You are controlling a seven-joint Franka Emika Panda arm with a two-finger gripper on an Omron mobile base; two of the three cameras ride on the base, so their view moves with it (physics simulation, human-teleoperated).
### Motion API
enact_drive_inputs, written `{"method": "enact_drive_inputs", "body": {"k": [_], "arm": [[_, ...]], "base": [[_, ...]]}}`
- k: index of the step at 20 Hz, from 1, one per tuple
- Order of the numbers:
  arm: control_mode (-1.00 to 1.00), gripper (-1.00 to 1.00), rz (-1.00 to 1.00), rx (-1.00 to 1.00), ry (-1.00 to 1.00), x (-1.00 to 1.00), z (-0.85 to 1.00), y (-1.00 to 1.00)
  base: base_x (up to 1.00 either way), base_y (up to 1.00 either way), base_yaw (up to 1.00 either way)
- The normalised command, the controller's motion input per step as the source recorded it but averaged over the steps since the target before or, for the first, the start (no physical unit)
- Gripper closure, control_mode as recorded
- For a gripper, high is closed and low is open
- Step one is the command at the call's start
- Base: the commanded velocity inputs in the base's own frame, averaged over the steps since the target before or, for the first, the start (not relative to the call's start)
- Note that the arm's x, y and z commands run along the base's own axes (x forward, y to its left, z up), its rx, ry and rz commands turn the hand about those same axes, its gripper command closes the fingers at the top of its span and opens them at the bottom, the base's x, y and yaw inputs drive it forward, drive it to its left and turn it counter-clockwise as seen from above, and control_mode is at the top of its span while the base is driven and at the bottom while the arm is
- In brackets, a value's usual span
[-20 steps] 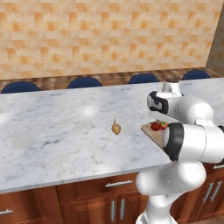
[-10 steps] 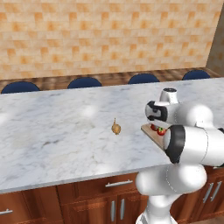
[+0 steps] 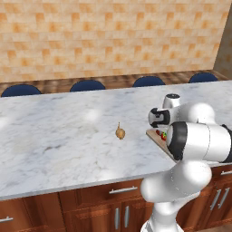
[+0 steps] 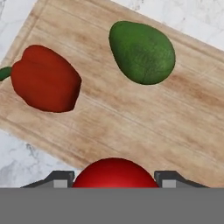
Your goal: Place the avocado, onion, tomato, and bell pepper on the cutting board.
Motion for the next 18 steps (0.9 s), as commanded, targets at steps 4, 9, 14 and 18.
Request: {"method": "enact_drive_inputs", "body": {"k": [4, 9, 14, 18], "arm": [[-1.0, 1.0, 0.0, -0.01, 0.0, 0.13, -0.01, -0.25], [-1.0, 1.0, 0.0, 0.0, 0.0, 0.07, -0.05, -0.21], [-1.0, 1.0, 0.0, 0.0, 0.0, 0.0, -0.31, 0.0], [-1.0, 1.0, 0.0, 0.0, 0.0, 0.0, -0.29, 0.0]], "base": [[0.0, 0.0, 0.0], [0.0, 0.0, 0.0], [0.0, 0.0, 0.0], [0.0, 0.0, 0.0]]}}
